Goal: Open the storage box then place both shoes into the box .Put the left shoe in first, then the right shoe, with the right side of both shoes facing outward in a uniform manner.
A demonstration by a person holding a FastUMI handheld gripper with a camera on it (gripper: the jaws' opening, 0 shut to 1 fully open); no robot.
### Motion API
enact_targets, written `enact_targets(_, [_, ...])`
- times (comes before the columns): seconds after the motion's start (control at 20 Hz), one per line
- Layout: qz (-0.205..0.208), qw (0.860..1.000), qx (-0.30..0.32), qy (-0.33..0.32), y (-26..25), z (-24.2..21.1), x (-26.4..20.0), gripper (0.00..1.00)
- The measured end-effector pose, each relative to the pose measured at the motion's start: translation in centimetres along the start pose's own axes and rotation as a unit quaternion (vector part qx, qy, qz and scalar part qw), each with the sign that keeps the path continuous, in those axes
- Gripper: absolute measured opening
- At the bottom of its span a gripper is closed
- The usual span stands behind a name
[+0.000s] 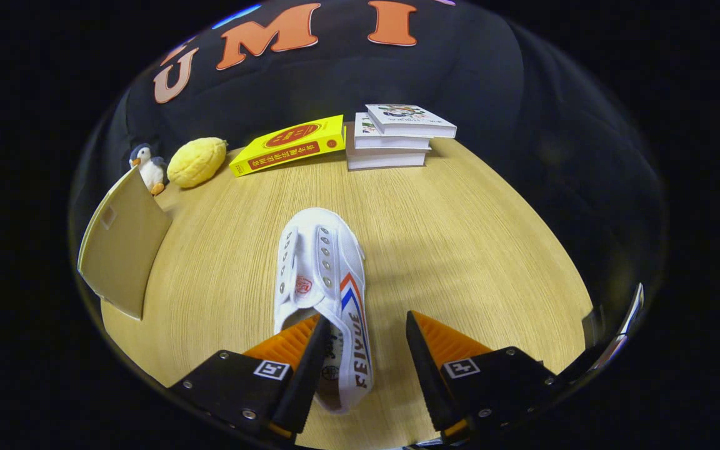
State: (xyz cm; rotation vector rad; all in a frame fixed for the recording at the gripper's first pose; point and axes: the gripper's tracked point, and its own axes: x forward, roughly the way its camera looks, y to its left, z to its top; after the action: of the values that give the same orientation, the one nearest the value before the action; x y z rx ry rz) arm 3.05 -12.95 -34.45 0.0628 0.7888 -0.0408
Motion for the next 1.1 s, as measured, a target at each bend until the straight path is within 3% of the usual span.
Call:
enact_targets(0.15, [0.016,1.0,0.0,0.008,0.9,0.1,1.8,0.65])
enact_targets(0.25, [0.028,1.0,-0.003,0.004,1.5,0.6,2.3,0.52])
enact_targets(0.3, [0.021,1.0,-0.01,0.005,1.4,0.6,2.6,0.37])
enact_targets(0.4, [-0.015,1.0,-0.008,-0.013,-0.1,1.3,2.8,0.2])
enact_targets(0.5, [-0.008,1.0,0.015,-0.024,0.4,2.1,2.9,0.0])
enact_targets(1.1, [0.018,0.997,0.041,-0.055,6.8,6.6,-3.3,0.0])
